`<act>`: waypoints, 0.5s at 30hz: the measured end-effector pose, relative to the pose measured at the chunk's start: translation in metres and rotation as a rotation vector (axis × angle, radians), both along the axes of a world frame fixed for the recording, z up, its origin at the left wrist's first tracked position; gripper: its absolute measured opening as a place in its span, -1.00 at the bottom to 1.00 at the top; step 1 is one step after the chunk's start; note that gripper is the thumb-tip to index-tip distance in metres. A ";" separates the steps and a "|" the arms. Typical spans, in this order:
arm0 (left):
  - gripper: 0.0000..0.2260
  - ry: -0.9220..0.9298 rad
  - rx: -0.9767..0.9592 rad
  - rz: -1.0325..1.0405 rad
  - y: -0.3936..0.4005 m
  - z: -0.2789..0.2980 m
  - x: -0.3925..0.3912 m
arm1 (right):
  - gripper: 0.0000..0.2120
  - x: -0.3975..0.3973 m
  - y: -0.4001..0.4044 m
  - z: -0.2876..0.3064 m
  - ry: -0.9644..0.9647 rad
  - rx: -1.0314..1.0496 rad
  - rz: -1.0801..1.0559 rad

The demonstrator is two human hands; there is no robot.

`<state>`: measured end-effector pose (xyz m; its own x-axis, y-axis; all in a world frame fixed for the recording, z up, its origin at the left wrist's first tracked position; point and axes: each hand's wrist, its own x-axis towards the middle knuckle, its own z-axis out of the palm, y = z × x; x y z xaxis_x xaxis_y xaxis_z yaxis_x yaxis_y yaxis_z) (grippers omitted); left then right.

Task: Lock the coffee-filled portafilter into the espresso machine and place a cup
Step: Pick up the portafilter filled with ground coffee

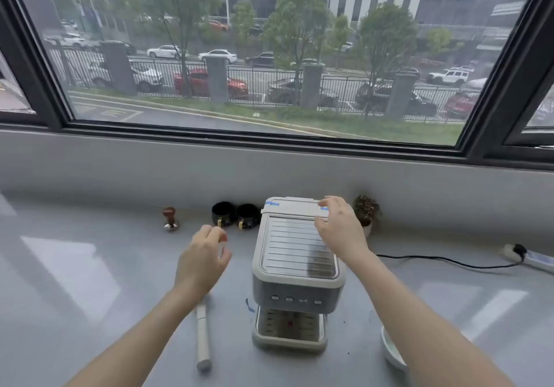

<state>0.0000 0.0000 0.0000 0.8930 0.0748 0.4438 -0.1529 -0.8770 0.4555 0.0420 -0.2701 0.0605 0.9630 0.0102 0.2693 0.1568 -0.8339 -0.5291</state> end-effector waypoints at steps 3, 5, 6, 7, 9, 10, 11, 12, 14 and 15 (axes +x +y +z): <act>-0.90 0.271 0.029 0.120 0.008 -0.052 -0.005 | -0.64 0.001 0.003 -0.022 0.111 -0.008 -0.052; -0.86 0.429 0.067 0.149 0.013 -0.089 -0.015 | -0.64 -0.001 0.005 -0.037 0.154 -0.057 -0.051; -0.84 0.480 0.089 0.161 0.015 -0.103 -0.020 | -0.65 -0.002 0.006 -0.042 0.133 -0.086 -0.050; -0.82 0.520 0.109 0.169 0.018 -0.117 -0.023 | -0.66 -0.001 0.007 -0.046 0.097 -0.118 -0.047; -0.81 0.604 0.121 0.172 0.020 -0.140 -0.032 | -0.68 -0.002 0.010 -0.050 0.010 -0.183 -0.048; -0.81 0.640 0.121 0.168 0.019 -0.150 -0.036 | -0.69 -0.002 0.011 -0.053 -0.018 -0.212 -0.048; -0.81 0.665 0.117 0.166 0.019 -0.157 -0.040 | -0.70 -0.002 0.011 -0.054 -0.037 -0.226 -0.048; -0.79 0.694 0.125 0.162 0.017 -0.163 -0.044 | -0.70 -0.001 0.012 -0.054 -0.049 -0.231 -0.048; -0.76 0.731 0.175 0.159 0.016 -0.173 -0.046 | -0.70 0.000 0.013 -0.054 -0.056 -0.239 -0.046; -0.76 0.739 0.201 0.163 0.015 -0.177 -0.046 | -0.70 0.000 0.014 -0.055 -0.060 -0.248 -0.042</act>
